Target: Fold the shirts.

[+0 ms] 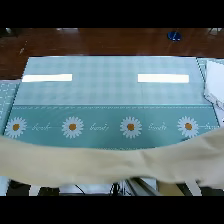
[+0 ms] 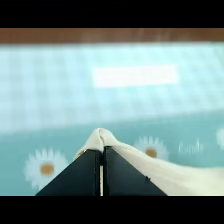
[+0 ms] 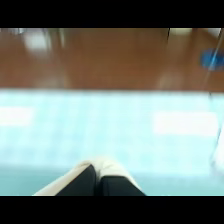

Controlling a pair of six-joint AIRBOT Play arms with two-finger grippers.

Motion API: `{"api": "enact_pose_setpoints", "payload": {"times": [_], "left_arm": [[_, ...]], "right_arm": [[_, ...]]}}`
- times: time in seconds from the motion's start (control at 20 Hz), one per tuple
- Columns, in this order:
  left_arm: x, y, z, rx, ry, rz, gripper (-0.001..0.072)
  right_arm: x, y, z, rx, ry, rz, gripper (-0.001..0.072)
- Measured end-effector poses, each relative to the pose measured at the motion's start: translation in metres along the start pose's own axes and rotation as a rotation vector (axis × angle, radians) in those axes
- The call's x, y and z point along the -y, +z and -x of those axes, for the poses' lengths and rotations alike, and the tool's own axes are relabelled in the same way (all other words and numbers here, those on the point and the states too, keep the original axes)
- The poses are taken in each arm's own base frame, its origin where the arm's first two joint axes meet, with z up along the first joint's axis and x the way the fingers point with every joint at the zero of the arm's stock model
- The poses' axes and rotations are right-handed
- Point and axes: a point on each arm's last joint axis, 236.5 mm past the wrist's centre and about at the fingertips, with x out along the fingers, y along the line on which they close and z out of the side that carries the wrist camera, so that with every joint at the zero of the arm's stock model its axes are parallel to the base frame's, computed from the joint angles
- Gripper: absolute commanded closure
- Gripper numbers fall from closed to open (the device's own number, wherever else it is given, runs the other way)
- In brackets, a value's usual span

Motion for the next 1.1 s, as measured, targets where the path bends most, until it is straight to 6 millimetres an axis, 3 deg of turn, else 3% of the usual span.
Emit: {"api": "enact_pose_setpoints", "payload": {"times": [0.15, 0.25, 0.3, 0.55, 0.75, 0.9, 1.1], "left_arm": [[-0.056, -0.068, -0.082, -0.303, 0.000, 0.132, 0.0690], [-0.083, -0.087, -0.130, -0.383, -0.018, 0.184, 0.0690], [-0.096, -0.087, -0.151, -0.386, -0.017, 0.198, 0.0690], [-0.159, -0.041, -0.253, -0.339, -0.002, 0.203, 0.0689], [-0.171, -0.031, -0.338, -0.411, -0.065, 0.121, 0.0689], [-0.182, -0.023, -0.396, -0.395, -0.070, 0.095, 0.0689], [-0.205, -0.021, -0.448, -0.343, -0.035, 0.102, 0.0689]], "right_arm": [[0.033, -0.068, -0.089, -0.334, -0.007, -0.029, 0.0690], [0.050, -0.097, -0.146, -0.465, 0.002, -0.050, 0.0690], [0.055, -0.103, -0.172, -0.492, 0.016, -0.056, 0.0690], [0.083, -0.084, -0.308, -0.437, 0.025, -0.052, 0.0689], [0.090, -0.083, -0.397, -0.409, 0.028, -0.019, 0.0689], [0.092, -0.084, -0.446, -0.355, 0.023, -0.002, 0.0689], [0.105, -0.071, -0.492, -0.230, -0.015, -0.002, 0.0689]]}}
